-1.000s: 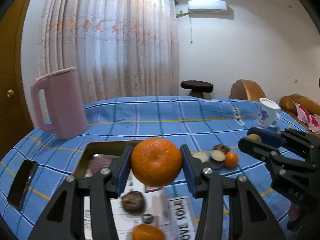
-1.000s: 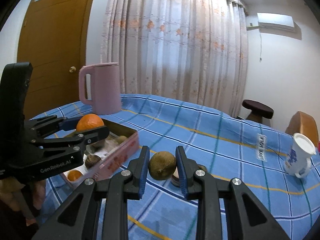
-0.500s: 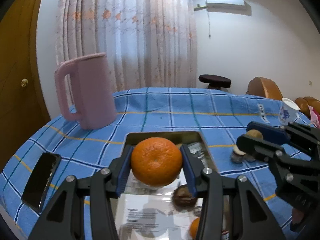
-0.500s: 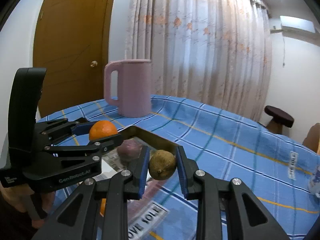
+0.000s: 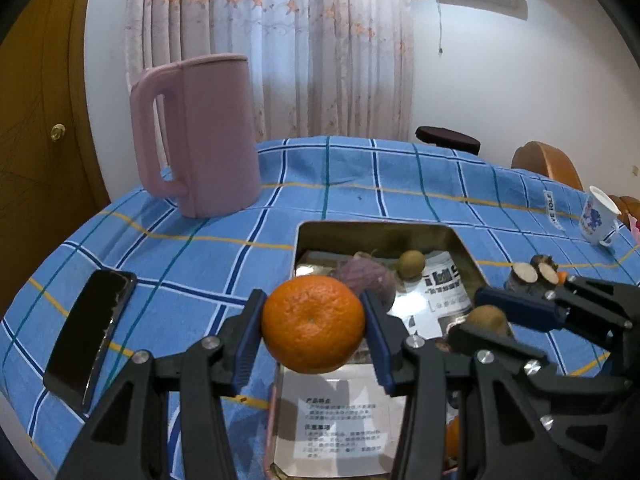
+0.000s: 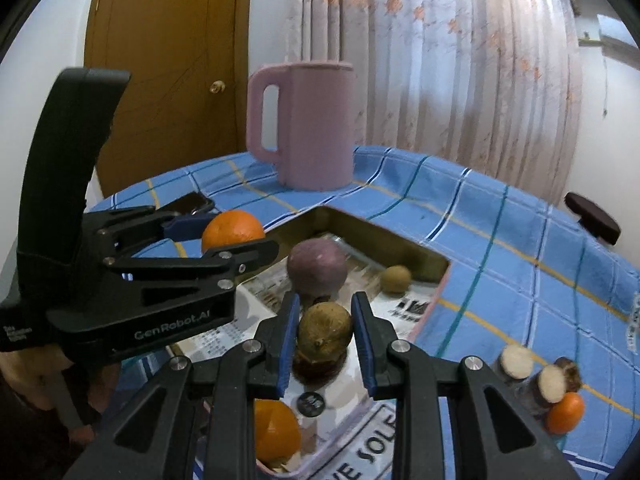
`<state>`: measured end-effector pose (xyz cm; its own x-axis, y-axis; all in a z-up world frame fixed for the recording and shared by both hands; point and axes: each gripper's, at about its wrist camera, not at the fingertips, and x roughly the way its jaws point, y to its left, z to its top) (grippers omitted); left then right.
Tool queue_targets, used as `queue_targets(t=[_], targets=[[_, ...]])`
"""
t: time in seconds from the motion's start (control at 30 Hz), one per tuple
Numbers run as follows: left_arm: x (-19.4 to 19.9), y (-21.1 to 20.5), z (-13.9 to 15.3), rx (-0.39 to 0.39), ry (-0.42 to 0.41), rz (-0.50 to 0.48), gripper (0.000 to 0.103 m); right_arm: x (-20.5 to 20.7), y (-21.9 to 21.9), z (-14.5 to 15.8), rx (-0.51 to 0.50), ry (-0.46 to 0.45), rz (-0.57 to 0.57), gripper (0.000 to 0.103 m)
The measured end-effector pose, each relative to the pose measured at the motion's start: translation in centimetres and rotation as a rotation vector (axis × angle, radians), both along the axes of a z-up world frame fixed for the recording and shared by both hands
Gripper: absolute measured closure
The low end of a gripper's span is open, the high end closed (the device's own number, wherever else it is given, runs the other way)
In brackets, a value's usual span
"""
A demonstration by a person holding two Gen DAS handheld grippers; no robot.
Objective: Organize fruits
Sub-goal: 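Carry the kiwi over the tin box with the right tool while the left tool carries the orange there, then open the right tool to drop the kiwi while the left tool releases the orange into the tin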
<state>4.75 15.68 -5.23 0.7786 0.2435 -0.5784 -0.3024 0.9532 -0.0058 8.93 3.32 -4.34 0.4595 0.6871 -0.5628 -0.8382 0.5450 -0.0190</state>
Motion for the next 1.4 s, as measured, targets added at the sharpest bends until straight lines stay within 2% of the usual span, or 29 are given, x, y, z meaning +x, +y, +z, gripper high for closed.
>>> queue_targets(t=[0.17,0.23,0.27,0.3,0.33,0.37,0.47,0.6,0.7,0.8,0.97,1.07,1.23,1.3,1.33,1.4], targets=[[-0.1,-0.3,-0.1,0.022,0.012,-0.002,0.051,-0.1,0.7,-0.8,-0.028,0.028,0.029,0.074],[-0.3,-0.6,0.1,0.028,0.012,-0.005,0.044,-0.2,0.8,-0.7,-0.027,0.029,0.037,0.071],[-0.4,-0.6,0.3,0.030,0.007,-0.006,0.037,-0.5,0.8,-0.7,-0.027,0.033,0.058,0.057],[-0.6,-0.8,0.5,0.038,-0.001,-0.002,0.030,-0.7,0.8,-0.7,-0.027,0.019,0.062,0.048],[-0.9,-1.0,0.9,0.045,-0.013,0.002,0.027,-1.1,0.6,-0.6,-0.029,-0.007,0.057,0.035],[-1.0,-1.1,1.3,0.048,-0.025,0.005,0.022,-1.3,0.5,-0.5,-0.026,-0.016,0.057,0.035],[-1.2,-1.6,2.3,0.041,-0.053,0.007,0.015,-1.2,-0.5,0.0,-0.004,-0.018,0.041,0.035],[-1.1,-2.9,3.1,0.033,-0.077,-0.018,0.014,-0.7,-3.4,0.8,0.006,-0.042,-0.023,0.035],[-0.7,-4.5,3.3,0.026,-0.081,-0.050,0.010,0.6,-6.9,1.3,0.005,-0.048,-0.108,0.035],[0.1,-6.7,3.4,0.030,-0.078,-0.092,0.010,2.8,-10.3,1.0,-0.031,-0.049,-0.254,0.035],[1.6,-10.4,3.5,0.056,-0.080,-0.159,0.010,6.5,-14.8,-0.4,-0.084,-0.005,-0.435,0.035],[3.1,-12.1,3.2,0.068,-0.063,-0.187,0.010,8.1,-15.7,-1.2,-0.083,0.055,-0.453,0.035],[5.0,-13.4,2.6,0.045,-0.025,-0.221,0.010,9.9,-15.7,-2.1,-0.099,0.149,-0.411,0.035],[5.6,-13.6,2.4,0.038,-0.011,-0.222,0.010,10.9,-15.6,-2.8,-0.105,0.212,-0.394,0.042],[5.7,-13.6,2.3,0.033,-0.009,-0.223,0.010,11.0,-15.8,-2.8,-0.092,0.228,-0.388,0.050],[6.1,-13.8,2.2,0.024,-0.002,-0.228,0.010,11.0,-16.0,-2.9,-0.067,0.248,-0.359,0.056]])
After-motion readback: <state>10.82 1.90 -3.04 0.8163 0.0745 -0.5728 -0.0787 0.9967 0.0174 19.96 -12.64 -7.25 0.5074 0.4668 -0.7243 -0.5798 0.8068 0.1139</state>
